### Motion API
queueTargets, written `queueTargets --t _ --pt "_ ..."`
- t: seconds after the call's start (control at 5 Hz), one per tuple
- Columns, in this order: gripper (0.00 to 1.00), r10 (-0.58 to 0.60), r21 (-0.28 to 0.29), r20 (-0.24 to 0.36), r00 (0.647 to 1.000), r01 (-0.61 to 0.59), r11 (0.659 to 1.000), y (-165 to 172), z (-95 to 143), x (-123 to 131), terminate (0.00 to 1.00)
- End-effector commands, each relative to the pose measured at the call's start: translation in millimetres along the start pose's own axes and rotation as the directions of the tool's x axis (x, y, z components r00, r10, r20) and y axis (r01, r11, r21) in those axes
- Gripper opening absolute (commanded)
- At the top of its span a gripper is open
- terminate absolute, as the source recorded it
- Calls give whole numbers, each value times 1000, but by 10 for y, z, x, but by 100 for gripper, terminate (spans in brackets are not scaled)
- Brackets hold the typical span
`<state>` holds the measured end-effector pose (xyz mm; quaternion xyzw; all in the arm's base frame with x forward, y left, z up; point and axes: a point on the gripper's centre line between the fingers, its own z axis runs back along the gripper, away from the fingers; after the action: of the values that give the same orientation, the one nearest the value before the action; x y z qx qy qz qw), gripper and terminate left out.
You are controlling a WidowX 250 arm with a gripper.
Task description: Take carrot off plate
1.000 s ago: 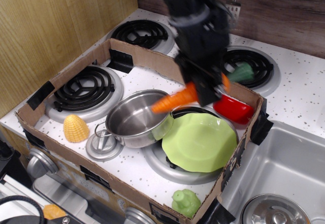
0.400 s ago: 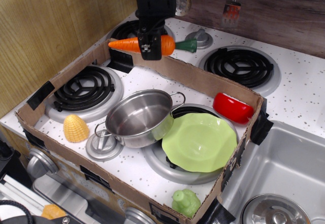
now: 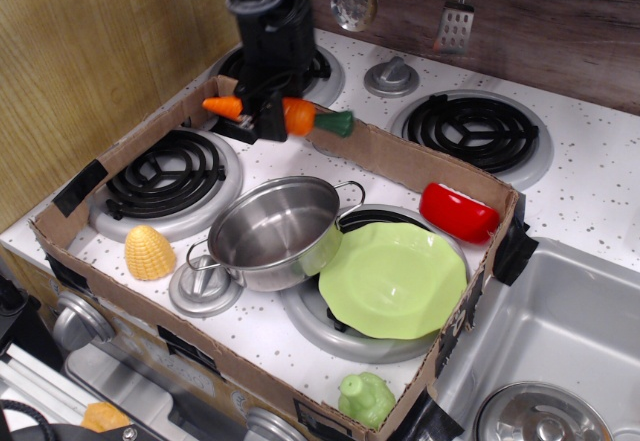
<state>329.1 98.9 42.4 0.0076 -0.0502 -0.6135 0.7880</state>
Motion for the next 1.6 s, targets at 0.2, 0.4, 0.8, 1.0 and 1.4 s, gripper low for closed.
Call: queueTargets --t 0.2,0.4,0.8,1.0,1.4 --pt "0 -107 80 37 994 104 991 288 -86 311 0" --pt "100 -107 117 22 994 104 988 263 -59 383 0" --pt "100 -94 126 25 995 90 988 148 119 451 0" --pt "100 -165 183 2 986 162 970 147 238 497 0" --pt "100 -152 192 -38 988 157 969 49 450 582 0"
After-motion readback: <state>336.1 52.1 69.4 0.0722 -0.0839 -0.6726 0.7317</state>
